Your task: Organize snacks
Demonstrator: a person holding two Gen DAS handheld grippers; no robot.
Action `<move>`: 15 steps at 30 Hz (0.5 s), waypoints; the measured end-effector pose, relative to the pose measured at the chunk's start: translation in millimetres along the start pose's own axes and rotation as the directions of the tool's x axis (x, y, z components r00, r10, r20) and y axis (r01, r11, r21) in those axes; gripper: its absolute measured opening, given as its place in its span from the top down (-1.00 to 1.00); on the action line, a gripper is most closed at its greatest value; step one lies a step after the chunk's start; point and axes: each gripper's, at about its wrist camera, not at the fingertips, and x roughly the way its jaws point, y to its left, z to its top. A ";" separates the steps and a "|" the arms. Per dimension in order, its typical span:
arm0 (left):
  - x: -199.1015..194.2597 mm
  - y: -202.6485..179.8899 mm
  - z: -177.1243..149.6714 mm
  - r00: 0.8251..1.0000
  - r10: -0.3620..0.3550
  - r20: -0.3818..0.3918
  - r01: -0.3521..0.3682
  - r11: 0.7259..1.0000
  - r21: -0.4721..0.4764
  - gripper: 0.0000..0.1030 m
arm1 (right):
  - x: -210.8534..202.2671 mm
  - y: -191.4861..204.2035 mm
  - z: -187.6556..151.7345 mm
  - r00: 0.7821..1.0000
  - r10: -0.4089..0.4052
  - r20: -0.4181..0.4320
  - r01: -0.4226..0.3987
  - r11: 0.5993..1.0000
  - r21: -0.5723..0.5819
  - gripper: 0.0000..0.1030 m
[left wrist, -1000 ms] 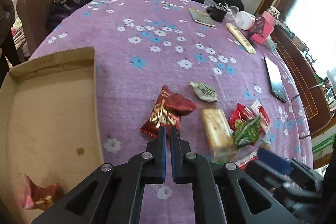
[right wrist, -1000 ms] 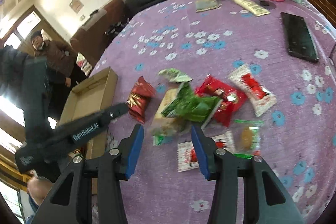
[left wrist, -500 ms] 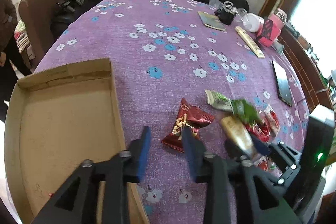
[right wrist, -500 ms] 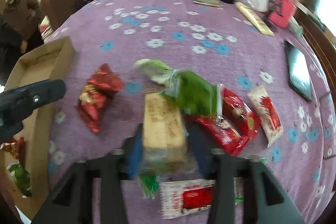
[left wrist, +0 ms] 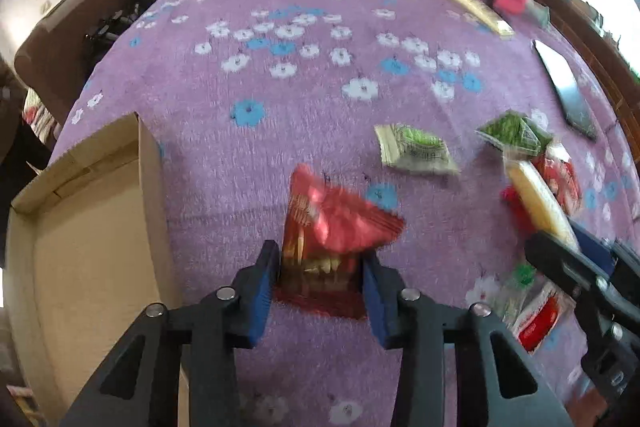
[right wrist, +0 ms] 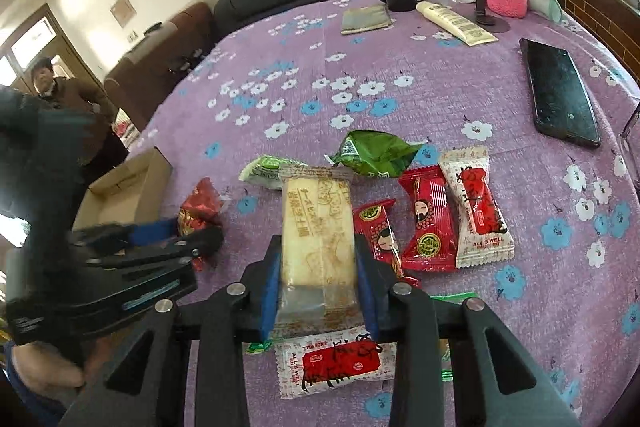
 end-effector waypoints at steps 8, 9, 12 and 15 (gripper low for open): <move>-24.8 5.1 -13.2 0.995 -0.077 0.059 0.080 0.996 -0.051 0.37 | -9.4 8.9 -3.2 0.998 0.055 0.042 -0.053 0.998 -0.039 0.38; -28.6 7.0 -16.7 0.993 -0.093 0.066 0.097 0.994 -0.057 0.37 | -10.3 10.8 -3.8 0.997 0.062 0.048 -0.060 0.997 -0.045 0.38; -39.6 9.6 -25.2 0.987 -0.136 0.091 0.143 0.987 -0.077 0.37 | -13.2 18.9 -5.9 0.994 0.081 0.067 -0.076 0.994 -0.079 0.38; -50.3 14.4 -30.7 0.978 -0.169 0.119 0.181 0.978 -0.100 0.37 | -16.1 28.9 -8.5 0.992 0.096 0.087 -0.085 0.989 -0.124 0.38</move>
